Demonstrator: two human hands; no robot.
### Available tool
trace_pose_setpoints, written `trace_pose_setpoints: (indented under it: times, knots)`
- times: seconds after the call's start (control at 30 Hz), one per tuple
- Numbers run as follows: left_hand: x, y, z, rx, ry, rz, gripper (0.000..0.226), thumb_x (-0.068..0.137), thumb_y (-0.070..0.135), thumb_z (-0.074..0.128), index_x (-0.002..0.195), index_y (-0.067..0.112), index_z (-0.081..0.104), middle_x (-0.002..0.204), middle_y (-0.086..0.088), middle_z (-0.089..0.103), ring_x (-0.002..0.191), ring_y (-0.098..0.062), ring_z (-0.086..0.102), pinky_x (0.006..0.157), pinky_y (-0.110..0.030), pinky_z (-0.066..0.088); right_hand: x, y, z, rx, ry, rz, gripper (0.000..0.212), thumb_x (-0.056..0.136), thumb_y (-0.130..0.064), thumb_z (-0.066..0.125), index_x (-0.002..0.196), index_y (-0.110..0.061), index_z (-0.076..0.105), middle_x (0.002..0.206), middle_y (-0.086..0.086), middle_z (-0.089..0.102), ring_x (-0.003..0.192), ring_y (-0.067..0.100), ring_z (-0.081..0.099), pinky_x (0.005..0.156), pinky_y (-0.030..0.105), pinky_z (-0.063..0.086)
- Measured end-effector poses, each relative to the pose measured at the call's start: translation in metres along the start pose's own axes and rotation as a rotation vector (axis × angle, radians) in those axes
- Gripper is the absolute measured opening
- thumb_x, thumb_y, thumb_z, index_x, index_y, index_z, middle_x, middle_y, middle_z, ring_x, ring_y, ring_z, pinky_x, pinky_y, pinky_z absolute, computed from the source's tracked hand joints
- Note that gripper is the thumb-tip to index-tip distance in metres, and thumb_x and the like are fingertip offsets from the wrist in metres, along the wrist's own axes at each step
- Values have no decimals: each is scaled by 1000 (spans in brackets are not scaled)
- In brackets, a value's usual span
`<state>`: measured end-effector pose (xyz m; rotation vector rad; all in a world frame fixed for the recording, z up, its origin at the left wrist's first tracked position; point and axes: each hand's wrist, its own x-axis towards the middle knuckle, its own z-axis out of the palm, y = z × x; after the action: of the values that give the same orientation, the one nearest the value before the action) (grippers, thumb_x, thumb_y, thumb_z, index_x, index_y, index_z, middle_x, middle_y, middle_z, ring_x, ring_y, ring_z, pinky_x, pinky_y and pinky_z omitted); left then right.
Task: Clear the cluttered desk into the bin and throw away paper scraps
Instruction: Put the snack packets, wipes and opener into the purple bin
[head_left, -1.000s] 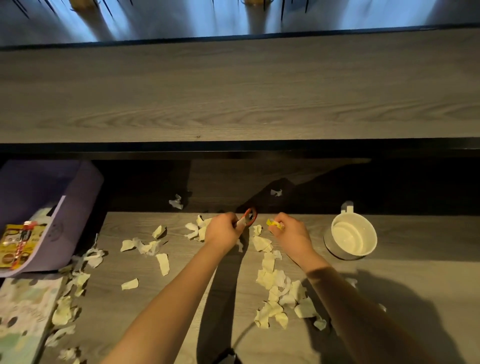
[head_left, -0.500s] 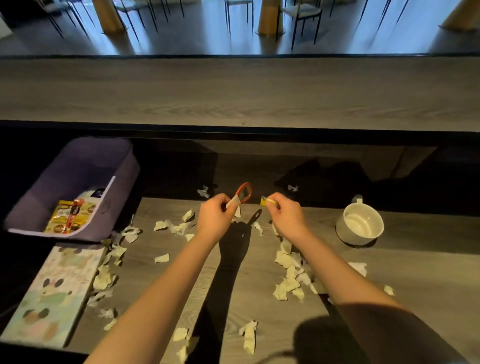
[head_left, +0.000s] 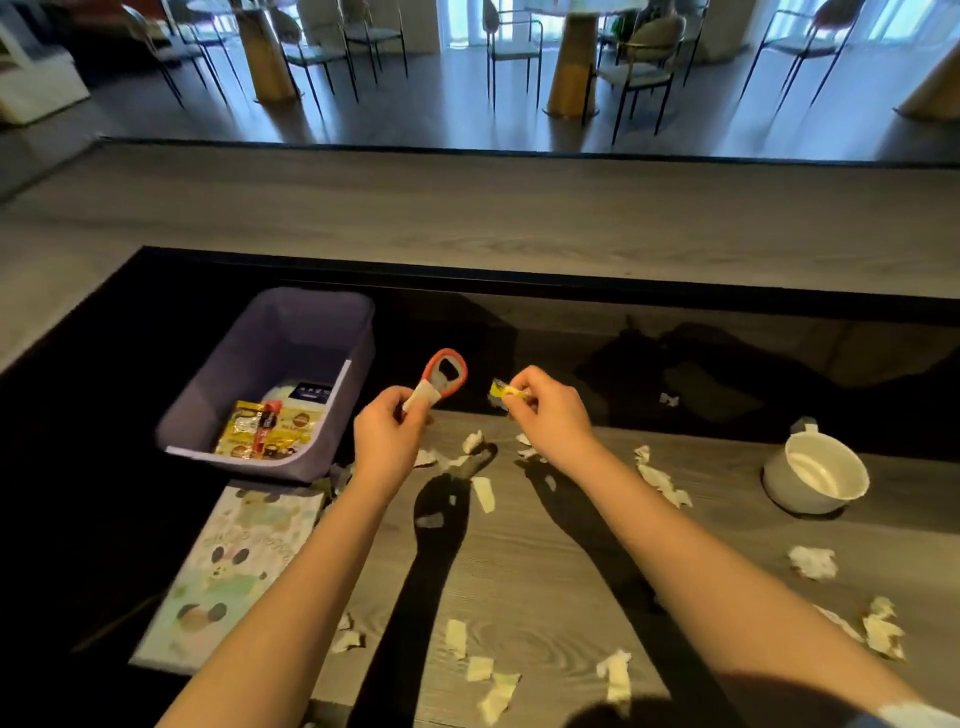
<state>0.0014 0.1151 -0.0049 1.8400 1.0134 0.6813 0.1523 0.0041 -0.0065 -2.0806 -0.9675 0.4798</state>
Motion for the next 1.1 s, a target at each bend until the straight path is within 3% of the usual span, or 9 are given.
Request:
trace_pose_setpoints:
  times: [0.17,0.33,0.47,0.57,0.67,0.77,0.87,0.97,1.1]
  knots:
    - [22,-29,-56,11,84,-65,14,92,21,54,82,14,59,70,-3,59,63,-15,53,58,-26,43,17,-41,48,-23,-21,-42,6,92,-26,56,92,-22,60,70,-8,56,68,12,55,60,28,44]
    - [47,-63,-109,68,206,-86,18,87,17,60,72,9,58,66,-11,57,63,-18,49,55,-27,37,39,-74,98,-75,-60,-90,10,91,-25,57,94,-18,64,80,-2,62,73,16,57,65,31,47]
    - [70,-82,-141,149,246,-119,29,86,17,62,62,9,46,57,-2,44,54,-13,38,50,-26,30,60,-100,132,-74,-84,-77,10,89,-23,60,94,-16,66,87,5,66,79,21,61,73,38,52]
    - [90,-92,-159,178,221,-141,28,87,22,62,65,8,51,60,-3,48,54,-11,42,52,-30,32,73,-114,154,-105,-126,-81,9,90,-20,59,93,-14,63,86,4,64,81,24,61,72,40,51]
    - [112,-104,-173,325,104,-141,25,89,28,57,77,6,59,74,-10,58,69,-22,53,60,-33,39,85,-123,172,-193,-160,-120,11,91,-20,56,97,-16,64,101,3,64,92,23,60,76,38,51]
    - [134,-110,-181,518,-135,-173,20,94,25,49,87,7,53,85,-9,54,76,-22,49,61,-31,34,94,-130,183,-332,-224,-136,21,94,-19,50,110,-15,63,113,6,63,102,25,58,82,39,51]
    - [147,-108,-181,618,-345,-218,13,93,22,49,92,9,49,94,-7,52,82,-21,48,69,-27,33,99,-135,191,-436,-267,-121,24,96,-21,46,114,-17,62,115,9,64,103,29,59,83,40,51]
    - [151,-110,-178,691,-494,-270,29,90,20,55,114,5,51,110,-11,55,97,-26,53,74,-26,35,100,-137,198,-557,-343,-154,25,96,-22,44,117,-17,58,119,11,61,107,32,56,86,39,45]
    - [153,-130,-172,738,-584,-298,30,85,15,62,112,4,54,117,-13,61,103,-27,57,77,-28,40,101,-137,206,-574,-366,-148,15,95,-20,45,107,-15,53,112,12,63,101,31,57,80,35,39]
